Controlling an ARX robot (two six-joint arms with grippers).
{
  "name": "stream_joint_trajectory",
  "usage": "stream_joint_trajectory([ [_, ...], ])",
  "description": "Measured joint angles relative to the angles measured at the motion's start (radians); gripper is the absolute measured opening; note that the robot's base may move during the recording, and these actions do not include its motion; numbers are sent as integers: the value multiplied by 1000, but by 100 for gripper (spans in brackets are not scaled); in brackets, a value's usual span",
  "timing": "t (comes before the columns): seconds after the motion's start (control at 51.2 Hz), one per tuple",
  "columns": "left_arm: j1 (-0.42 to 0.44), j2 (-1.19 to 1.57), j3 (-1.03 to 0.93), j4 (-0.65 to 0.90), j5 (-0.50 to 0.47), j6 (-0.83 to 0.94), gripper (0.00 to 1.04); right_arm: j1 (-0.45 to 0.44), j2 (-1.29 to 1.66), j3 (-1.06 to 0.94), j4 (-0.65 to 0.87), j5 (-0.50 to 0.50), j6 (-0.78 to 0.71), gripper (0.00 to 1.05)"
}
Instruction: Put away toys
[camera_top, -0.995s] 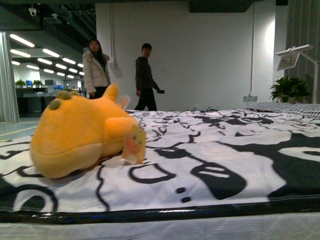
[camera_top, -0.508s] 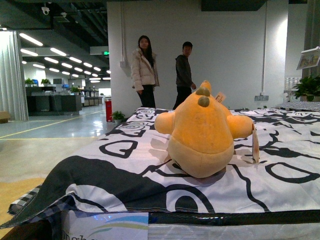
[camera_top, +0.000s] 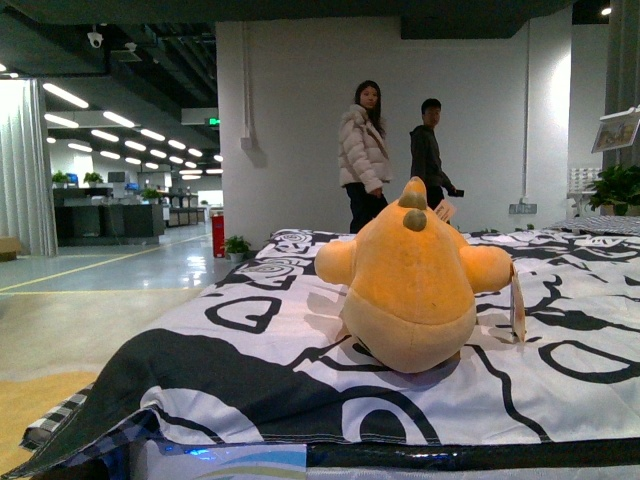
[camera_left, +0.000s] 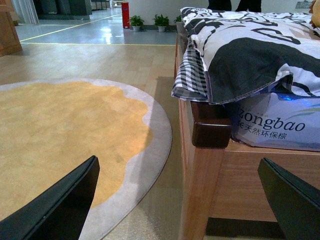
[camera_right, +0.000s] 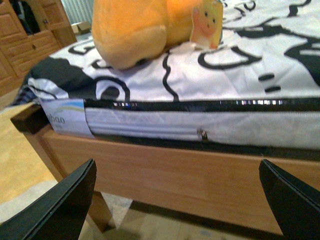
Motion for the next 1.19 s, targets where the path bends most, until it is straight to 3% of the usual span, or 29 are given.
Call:
stream_joint_trajectory([
  [0.117,0,0,0,0,0,0,99,71,176,137,73,78,-2,98],
  [0.39,0,0,0,0,0,0,99,422,608,612,73,399,-125,98],
  [0.508,0,0,0,0,0,0,99,492,736,722,61,484,-150,98],
  [0.878,0,0,0,0,0,0,99,578,991,937,23,671,-202,98],
  [1.191,0,0,0,0,0,0,99,591,1130,999,20,746,-198,98],
])
